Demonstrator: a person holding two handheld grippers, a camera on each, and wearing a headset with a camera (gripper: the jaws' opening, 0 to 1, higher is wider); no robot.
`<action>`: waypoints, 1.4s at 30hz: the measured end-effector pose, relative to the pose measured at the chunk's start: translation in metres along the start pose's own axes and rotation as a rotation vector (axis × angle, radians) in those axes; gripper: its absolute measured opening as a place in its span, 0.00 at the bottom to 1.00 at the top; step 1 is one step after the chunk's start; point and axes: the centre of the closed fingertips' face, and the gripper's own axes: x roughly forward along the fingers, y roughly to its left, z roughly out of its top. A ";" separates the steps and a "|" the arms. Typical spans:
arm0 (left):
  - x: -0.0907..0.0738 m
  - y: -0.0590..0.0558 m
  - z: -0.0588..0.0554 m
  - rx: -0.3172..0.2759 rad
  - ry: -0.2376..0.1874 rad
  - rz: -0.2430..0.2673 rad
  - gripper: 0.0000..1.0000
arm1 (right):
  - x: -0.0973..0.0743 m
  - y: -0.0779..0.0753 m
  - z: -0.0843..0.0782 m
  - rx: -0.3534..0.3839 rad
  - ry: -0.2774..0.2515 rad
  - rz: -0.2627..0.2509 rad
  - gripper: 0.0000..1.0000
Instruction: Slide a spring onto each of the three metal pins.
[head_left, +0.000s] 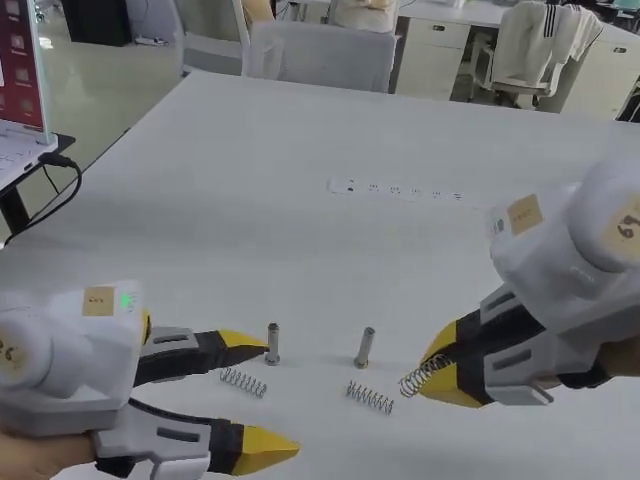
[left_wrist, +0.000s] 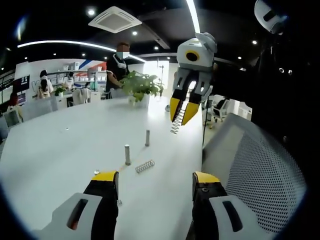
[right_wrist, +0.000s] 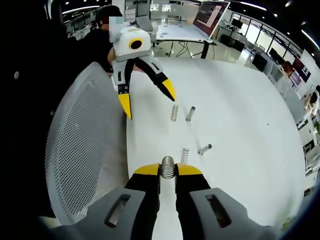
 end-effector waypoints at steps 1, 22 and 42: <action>-0.002 0.001 -0.001 -0.004 -0.001 0.006 0.56 | -0.002 -0.003 -0.002 0.007 0.002 -0.008 0.09; -0.008 0.015 -0.006 -0.057 -0.006 0.105 0.79 | -0.028 -0.055 -0.040 0.120 0.041 -0.124 0.09; -0.010 0.020 -0.010 -0.074 0.005 0.133 0.89 | -0.006 -0.091 -0.075 0.150 0.186 -0.123 0.09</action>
